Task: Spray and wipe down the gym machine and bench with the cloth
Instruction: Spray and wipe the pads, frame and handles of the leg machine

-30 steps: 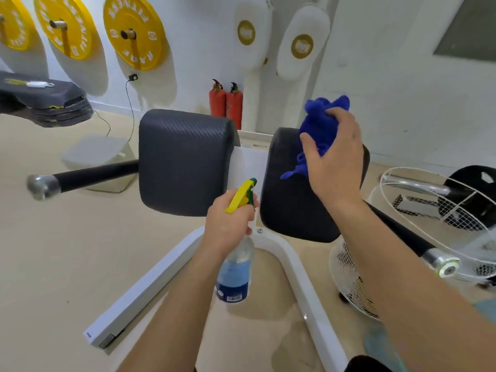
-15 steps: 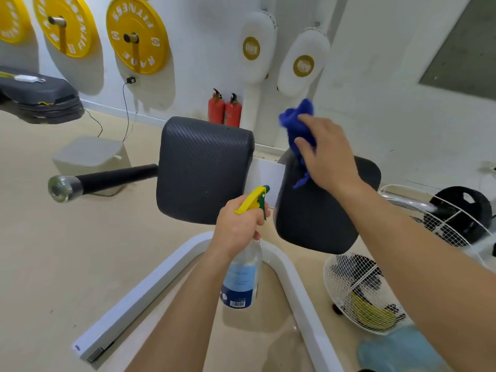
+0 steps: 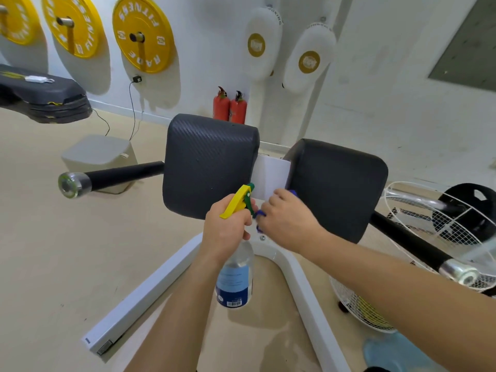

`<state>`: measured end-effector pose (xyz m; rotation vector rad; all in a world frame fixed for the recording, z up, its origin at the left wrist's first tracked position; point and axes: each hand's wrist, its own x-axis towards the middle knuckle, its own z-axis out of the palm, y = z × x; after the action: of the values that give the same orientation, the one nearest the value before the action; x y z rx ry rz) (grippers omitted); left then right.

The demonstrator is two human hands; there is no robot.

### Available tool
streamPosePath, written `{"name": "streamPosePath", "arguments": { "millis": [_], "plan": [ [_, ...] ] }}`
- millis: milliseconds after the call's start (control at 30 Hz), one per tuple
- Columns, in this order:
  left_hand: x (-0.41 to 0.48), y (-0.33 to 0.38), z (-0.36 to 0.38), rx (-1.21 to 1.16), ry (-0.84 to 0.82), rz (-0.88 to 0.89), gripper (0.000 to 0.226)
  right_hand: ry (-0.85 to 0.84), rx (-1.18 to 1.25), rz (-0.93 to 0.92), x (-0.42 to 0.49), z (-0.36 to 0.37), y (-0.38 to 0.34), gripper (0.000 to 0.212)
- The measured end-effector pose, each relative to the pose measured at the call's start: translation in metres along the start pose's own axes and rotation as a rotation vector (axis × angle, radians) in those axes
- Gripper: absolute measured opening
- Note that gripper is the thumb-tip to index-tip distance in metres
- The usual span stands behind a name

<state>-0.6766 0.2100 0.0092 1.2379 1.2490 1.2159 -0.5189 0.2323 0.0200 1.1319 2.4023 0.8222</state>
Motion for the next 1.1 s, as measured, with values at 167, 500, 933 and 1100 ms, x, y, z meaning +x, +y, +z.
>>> {"name": "streamPosePath", "arguments": {
  "millis": [167, 500, 933, 1100],
  "plan": [
    [-0.004, 0.001, -0.003, 0.008, 0.02, 0.037, 0.027, 0.03, -0.036, -0.073, -0.006, 0.003, 0.003, 0.026],
    [-0.003, 0.028, 0.004, 0.054, 0.027, 0.062, 0.023, 0.407, 0.137, 0.359, -0.009, -0.02, 0.055, 0.022],
    [-0.009, 0.032, 0.006, 0.079, 0.039, 0.03, 0.024, 0.49, 0.186, 0.307, -0.01, -0.025, 0.071, 0.019],
    [-0.009, 0.043, 0.02, 0.087, 0.064, 0.048, 0.027, 0.605, 0.288, 0.793, -0.025, -0.018, 0.136, 0.024]
  ]
}}
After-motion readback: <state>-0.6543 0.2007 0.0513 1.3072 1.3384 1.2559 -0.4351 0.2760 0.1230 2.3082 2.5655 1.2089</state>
